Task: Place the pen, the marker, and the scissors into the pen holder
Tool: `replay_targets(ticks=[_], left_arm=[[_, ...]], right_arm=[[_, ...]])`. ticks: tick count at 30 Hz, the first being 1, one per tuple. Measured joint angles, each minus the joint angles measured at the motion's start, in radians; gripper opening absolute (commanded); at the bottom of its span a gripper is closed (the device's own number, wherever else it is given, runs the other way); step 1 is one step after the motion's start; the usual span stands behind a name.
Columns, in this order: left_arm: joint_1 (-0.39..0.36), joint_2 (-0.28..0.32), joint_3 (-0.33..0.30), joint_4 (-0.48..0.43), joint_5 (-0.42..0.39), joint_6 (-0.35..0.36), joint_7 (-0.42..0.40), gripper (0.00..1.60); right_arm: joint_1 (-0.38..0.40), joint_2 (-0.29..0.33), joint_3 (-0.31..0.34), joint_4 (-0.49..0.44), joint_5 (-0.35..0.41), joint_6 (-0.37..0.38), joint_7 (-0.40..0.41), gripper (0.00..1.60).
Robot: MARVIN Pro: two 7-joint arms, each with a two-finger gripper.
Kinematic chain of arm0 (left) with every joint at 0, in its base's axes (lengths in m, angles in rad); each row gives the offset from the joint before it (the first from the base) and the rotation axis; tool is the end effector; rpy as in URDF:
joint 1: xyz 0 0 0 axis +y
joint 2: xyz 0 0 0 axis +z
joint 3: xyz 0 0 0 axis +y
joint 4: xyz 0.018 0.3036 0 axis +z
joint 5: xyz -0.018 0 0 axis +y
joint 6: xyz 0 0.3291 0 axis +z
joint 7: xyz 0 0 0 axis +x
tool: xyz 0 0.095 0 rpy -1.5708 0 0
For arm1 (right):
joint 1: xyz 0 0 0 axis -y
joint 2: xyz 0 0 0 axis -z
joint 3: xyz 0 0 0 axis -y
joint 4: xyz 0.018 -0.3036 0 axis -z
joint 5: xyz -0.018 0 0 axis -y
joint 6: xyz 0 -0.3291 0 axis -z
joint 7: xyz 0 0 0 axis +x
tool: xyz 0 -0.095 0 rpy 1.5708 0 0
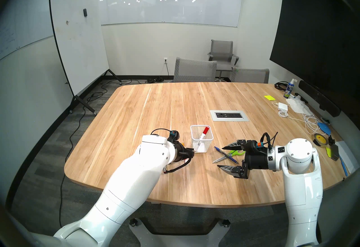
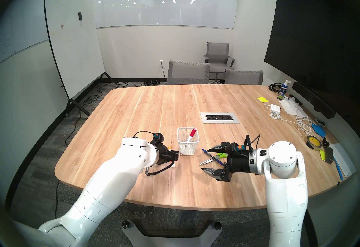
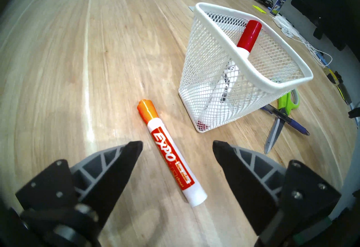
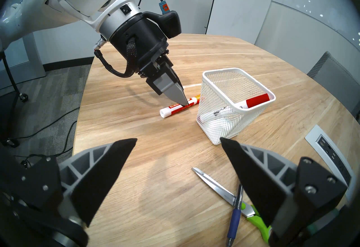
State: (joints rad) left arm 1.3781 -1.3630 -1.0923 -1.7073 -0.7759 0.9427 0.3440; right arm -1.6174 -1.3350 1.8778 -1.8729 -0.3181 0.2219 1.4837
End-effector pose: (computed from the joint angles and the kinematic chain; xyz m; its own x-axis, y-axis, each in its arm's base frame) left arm 0.4161 -0.1375 -0.3054 0.7353 -0.0864 0.6722 -0.3327 -0.9102 0.2469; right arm 0.3535 -0.0799 -0.2551 0.0693 0.5240 0.8489 0.8991 -0.4014 0.1743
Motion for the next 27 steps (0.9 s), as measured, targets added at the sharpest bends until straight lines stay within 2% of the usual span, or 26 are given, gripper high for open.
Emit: replay_targets(ticks=[13,20,27], left_arm=[[-0.016,-0.007,0.001,0.037,-0.009,0.019,0.013,1.27],[-0.030,-0.011,0.007,0.055,-0.016,0.019,0.014,1.12],[-0.041,-0.013,0.015,0.070,-0.026,0.019,0.014,1.19]], right_arm=[[0.000,0.000,0.000,0.000,0.000,0.000,0.000,1.60],[0.000,0.000,0.000,0.000,0.000,0.000,0.000,1.60],[0.000,0.000,0.000,0.000,0.000,0.000,0.000,1.60]])
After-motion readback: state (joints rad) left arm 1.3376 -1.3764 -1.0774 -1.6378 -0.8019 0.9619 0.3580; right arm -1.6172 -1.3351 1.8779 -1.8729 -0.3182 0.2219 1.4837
